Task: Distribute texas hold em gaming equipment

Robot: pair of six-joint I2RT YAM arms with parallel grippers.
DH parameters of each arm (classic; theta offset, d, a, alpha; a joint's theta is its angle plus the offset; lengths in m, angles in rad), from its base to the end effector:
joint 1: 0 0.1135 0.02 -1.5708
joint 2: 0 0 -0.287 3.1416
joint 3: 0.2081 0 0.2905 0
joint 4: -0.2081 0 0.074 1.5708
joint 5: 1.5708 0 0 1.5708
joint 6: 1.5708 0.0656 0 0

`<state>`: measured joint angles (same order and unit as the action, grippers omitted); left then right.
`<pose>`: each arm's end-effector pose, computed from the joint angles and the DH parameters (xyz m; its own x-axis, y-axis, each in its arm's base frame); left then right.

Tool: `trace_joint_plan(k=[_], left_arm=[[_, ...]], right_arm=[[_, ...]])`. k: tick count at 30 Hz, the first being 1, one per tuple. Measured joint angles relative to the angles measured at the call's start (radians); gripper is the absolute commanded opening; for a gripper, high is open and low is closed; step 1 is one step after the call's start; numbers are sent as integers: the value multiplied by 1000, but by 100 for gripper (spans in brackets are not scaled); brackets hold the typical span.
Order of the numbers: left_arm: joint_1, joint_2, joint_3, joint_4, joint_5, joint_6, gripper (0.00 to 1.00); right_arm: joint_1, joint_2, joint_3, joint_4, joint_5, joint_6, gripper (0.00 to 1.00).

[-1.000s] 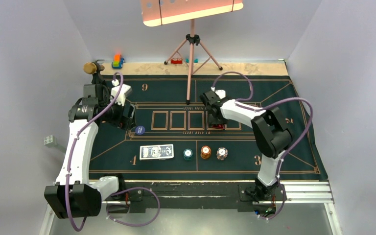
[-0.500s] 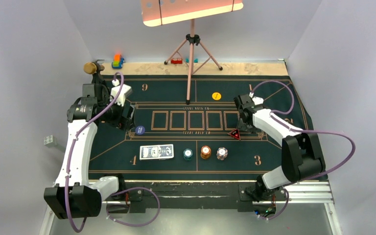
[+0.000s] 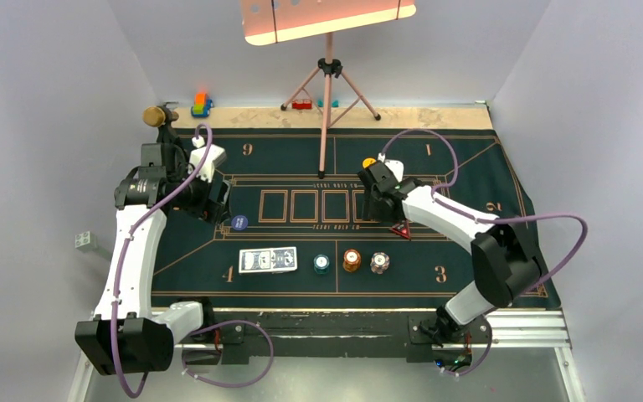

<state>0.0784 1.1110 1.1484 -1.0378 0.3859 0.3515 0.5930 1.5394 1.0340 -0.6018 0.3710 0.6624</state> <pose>0.2484 -0.0053 0.3279 -0.7430 0.2616 -0.6160 0.4110 0.9048 -0.1115 0.3029 0.1754 0.1944 -0.8225 0.1369 -0.5520 0.1515 0.9883 0.0193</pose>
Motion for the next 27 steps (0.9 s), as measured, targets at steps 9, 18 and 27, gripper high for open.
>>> trace_joint_plan(k=[9, 18, 27], left_arm=[[0, -5, 2, -3, 0, 0, 100], [0, -16, 16, -10, -1, 8, 100], [0, -14, 28, -18, 0, 8, 100]], right_arm=[[-7, 100, -13, 6, -64, 117, 58], [-82, 113, -76, 19, -80, 220, 49], [-241, 19, -169, 12, -58, 286, 49]])
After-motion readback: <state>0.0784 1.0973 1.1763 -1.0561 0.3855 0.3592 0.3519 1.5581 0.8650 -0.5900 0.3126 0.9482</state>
